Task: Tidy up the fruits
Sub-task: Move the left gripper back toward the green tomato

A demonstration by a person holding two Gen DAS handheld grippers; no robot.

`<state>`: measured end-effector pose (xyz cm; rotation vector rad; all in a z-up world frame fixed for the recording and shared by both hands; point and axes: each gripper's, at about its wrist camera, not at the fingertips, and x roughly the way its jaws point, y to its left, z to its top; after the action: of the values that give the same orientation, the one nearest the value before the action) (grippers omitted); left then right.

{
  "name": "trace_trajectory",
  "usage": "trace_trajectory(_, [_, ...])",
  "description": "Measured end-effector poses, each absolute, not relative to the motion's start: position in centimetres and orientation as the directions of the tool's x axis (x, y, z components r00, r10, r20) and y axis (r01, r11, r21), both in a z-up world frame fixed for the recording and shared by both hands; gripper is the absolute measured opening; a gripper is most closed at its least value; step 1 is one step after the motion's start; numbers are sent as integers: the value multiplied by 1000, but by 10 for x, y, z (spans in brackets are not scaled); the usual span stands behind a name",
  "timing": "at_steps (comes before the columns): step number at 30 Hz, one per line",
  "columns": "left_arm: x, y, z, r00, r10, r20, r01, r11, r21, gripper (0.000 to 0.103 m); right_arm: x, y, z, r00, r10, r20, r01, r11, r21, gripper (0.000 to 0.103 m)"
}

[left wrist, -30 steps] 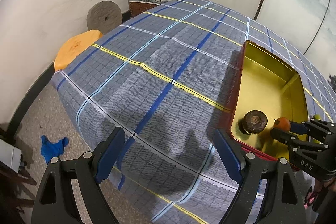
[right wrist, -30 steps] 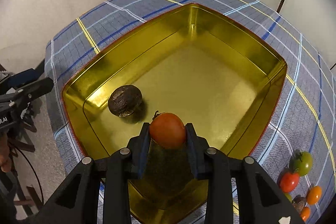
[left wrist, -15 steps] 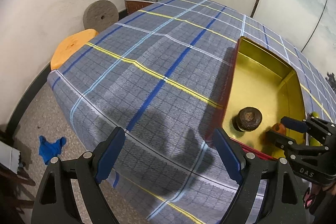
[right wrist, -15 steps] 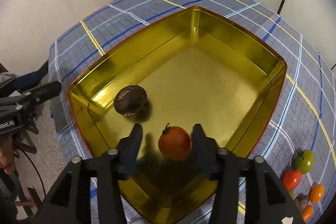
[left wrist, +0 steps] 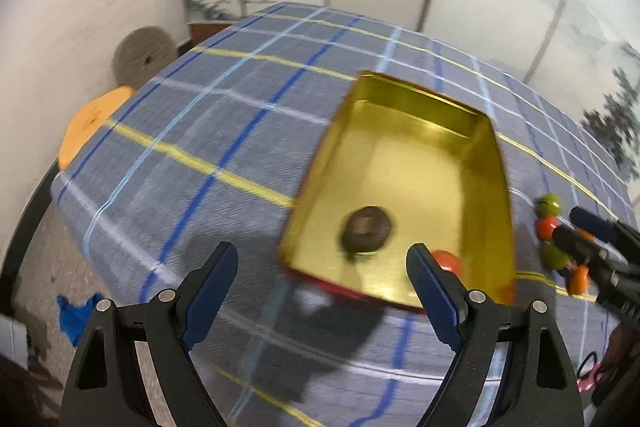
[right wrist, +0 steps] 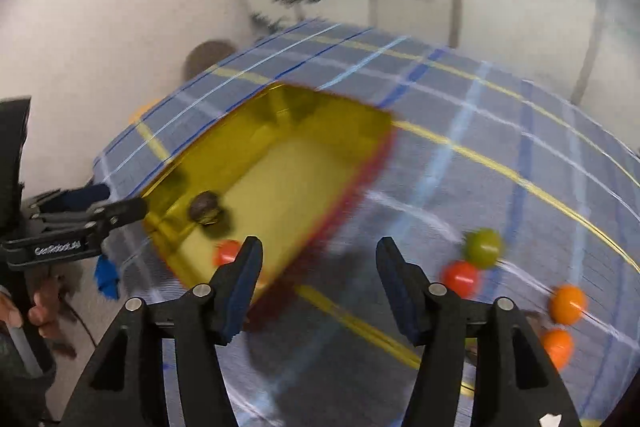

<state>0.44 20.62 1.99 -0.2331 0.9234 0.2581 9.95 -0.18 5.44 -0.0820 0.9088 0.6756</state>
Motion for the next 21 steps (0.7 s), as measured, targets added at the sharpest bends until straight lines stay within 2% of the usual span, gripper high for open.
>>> trace_trajectory(7, [24, 156, 32, 618, 57, -784, -179, 981, -70, 86, 107, -112, 49, 560, 350, -751, -340, 924, 176, 61])
trace_trajectory(13, [40, 109, 32, 611, -24, -791, -55, 996, -73, 86, 106, -196, 21, 559, 259, -787, -136, 966, 221, 62])
trace_trajectory(17, [49, 75, 31, 610, -60, -790, 17, 998, -63, 86, 106, -230, 1, 559, 161, -814, -42, 985, 166, 68])
trace_trajectory(21, [57, 47, 27, 612, -85, -786, 66, 996, -55, 86, 112, -248, -19, 540, 113, -834, -15, 992, 125, 69])
